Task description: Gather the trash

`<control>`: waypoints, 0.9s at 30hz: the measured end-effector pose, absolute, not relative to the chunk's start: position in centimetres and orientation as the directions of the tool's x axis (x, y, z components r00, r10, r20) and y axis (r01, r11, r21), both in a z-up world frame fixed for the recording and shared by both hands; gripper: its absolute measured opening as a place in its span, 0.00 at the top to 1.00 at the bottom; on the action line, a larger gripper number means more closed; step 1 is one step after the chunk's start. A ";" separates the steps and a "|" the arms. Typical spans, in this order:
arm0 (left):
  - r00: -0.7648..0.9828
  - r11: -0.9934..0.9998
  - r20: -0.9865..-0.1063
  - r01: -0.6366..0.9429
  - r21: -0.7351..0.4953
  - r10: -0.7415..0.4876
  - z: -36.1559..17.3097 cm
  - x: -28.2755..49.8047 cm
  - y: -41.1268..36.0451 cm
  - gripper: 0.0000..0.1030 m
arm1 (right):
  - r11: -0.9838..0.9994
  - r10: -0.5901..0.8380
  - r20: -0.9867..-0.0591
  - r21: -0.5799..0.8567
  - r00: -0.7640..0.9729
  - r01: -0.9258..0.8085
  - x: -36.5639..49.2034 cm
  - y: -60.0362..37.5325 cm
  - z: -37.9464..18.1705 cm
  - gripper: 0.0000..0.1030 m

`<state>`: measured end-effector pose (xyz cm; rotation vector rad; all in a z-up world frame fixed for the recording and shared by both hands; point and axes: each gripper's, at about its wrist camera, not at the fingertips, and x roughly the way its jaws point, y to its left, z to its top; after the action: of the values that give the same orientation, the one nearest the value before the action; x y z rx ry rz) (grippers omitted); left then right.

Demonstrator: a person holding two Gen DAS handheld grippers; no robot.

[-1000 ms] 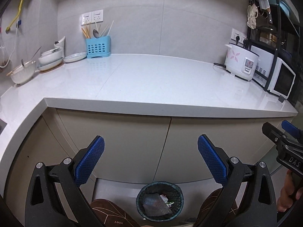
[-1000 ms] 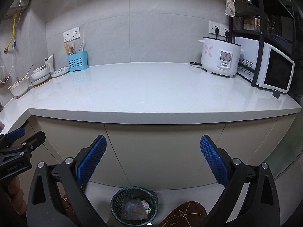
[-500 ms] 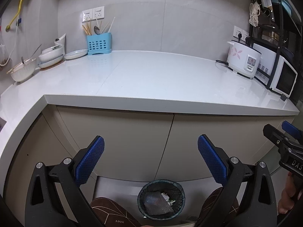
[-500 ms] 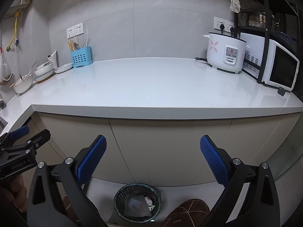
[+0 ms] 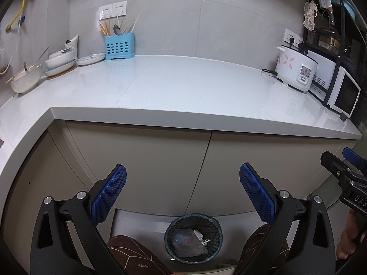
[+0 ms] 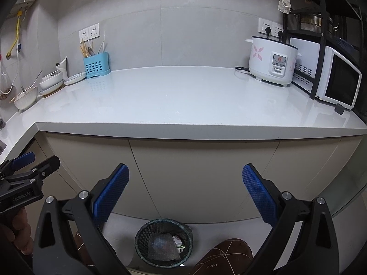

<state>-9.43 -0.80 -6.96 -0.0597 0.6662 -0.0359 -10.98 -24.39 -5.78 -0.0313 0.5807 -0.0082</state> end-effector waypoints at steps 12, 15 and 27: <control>0.777 0.998 -0.626 0.029 -0.060 -0.061 -7.3 -9.3 -1.3 0.06 | 1.000 -0.020 -0.545 -0.027 0.838 0.006 -11.0 -24.6 -6.1 0.08; 0.776 0.998 -0.628 0.032 -0.057 -0.061 -7.4 -9.3 -1.6 0.06 | 1.000 -0.019 -0.544 -0.024 0.839 0.007 -11.0 -24.6 -6.2 0.08; 0.783 0.998 -0.620 0.013 -0.068 -0.053 -7.5 -9.3 -1.2 0.06 | 0.999 -0.034 -0.537 -0.029 0.843 0.022 -11.1 -24.9 -6.0 0.08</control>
<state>-9.34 -1.23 -7.51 -0.0611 0.6713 -0.0358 -11.09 -24.86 -6.01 -0.0221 0.5676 -0.0297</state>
